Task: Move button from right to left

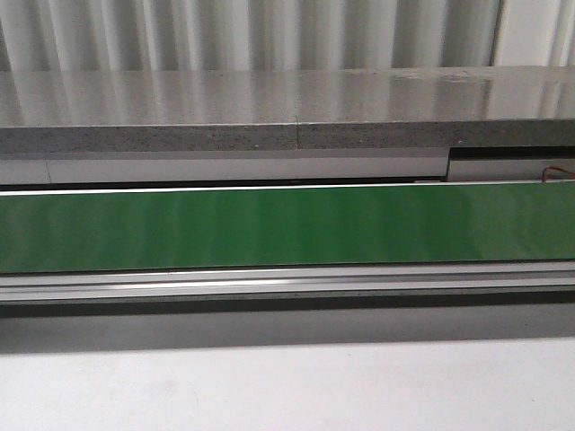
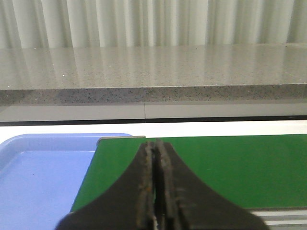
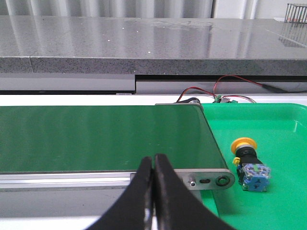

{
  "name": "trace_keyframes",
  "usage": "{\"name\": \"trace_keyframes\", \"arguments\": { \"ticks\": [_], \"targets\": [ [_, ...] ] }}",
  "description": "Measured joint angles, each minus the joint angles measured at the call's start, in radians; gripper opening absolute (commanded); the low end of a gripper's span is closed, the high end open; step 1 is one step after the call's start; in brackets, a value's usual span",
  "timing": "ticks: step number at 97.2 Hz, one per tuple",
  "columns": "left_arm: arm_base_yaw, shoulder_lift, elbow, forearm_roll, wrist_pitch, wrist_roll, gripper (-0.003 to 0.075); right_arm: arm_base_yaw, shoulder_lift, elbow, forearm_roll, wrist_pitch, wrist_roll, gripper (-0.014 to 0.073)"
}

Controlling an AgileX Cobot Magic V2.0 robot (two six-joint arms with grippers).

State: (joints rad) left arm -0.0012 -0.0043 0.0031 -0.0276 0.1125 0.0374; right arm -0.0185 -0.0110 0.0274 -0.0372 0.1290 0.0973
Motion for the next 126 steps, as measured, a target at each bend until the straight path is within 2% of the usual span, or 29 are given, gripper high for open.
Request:
{"name": "trace_keyframes", "arguments": {
  "ticks": [44,67,94,113,126],
  "targets": [
    [0.0,0.0,0.0,0.0,0.0,0.0,-0.002,0.0,0.0,-0.008,0.0,0.018,0.0,-0.0058],
    [0.0,0.0,0.0,0.0,0.0,0.0,-0.002,0.0,0.026,-0.209,0.0,0.271,0.0,-0.0058],
    [0.0,0.0,0.0,0.0,0.0,0.0,-0.002,0.0,0.253,-0.481,0.0,0.622,0.0,-0.0058],
    [0.0,0.0,0.0,0.0,0.0,0.0,-0.002,0.0,0.447,-0.594,0.0,0.709,0.0,-0.0052],
    [0.0,0.0,0.0,0.0,0.0,0.0,-0.002,0.0,0.584,-0.659,0.0,0.761,0.0,0.0011]
  ]
}}
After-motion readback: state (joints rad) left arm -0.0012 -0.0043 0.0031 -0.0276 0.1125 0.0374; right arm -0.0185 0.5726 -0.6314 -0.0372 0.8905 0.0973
